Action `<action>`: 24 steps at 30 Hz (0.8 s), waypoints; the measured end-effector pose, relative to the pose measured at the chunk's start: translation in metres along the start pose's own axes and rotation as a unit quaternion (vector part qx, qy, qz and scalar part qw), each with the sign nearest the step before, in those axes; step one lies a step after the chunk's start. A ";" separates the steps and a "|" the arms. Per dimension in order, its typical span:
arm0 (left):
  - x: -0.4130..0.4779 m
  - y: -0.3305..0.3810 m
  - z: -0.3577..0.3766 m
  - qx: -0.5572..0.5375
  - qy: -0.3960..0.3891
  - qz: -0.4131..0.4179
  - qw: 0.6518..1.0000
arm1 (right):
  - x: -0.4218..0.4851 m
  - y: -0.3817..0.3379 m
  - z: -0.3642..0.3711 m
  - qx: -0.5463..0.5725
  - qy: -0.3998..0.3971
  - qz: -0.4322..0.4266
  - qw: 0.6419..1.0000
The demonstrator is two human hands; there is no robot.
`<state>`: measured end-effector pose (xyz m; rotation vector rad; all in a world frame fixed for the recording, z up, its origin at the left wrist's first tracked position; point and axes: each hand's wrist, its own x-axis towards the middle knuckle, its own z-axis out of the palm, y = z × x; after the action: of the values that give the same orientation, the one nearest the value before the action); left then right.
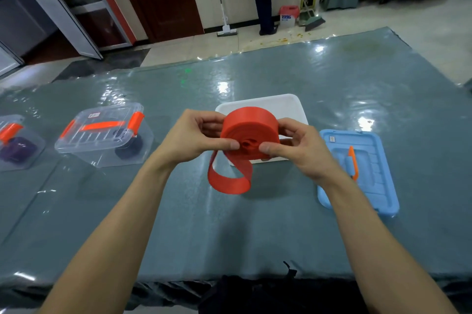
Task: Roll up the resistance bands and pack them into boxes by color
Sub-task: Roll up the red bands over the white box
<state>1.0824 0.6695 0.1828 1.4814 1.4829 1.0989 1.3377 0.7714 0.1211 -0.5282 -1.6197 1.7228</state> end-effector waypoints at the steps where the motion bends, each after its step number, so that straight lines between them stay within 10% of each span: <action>1: 0.000 0.004 -0.001 0.029 -0.003 -0.007 1.000 | -0.001 -0.001 -0.002 -0.031 -0.021 0.015 0.999; 5: 0.007 0.030 0.001 0.329 -0.045 0.003 0.943 | -0.004 -0.008 -0.001 -0.330 -0.037 0.038 0.942; 9: 0.014 0.050 0.018 0.526 -0.100 0.026 0.844 | -0.004 -0.003 0.018 -0.304 -0.066 0.035 0.950; 15: 0.009 0.027 -0.017 0.143 -0.047 0.020 0.988 | -0.003 -0.005 0.006 -0.114 0.025 0.009 0.993; 24: 0.004 -0.007 0.000 -0.123 0.013 0.032 0.992 | 0.002 -0.010 0.011 0.054 0.063 -0.005 0.997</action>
<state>1.0798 0.6736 0.1768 1.3541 1.2720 1.2942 1.3309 0.7653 0.1323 -0.5639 -1.4310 1.7224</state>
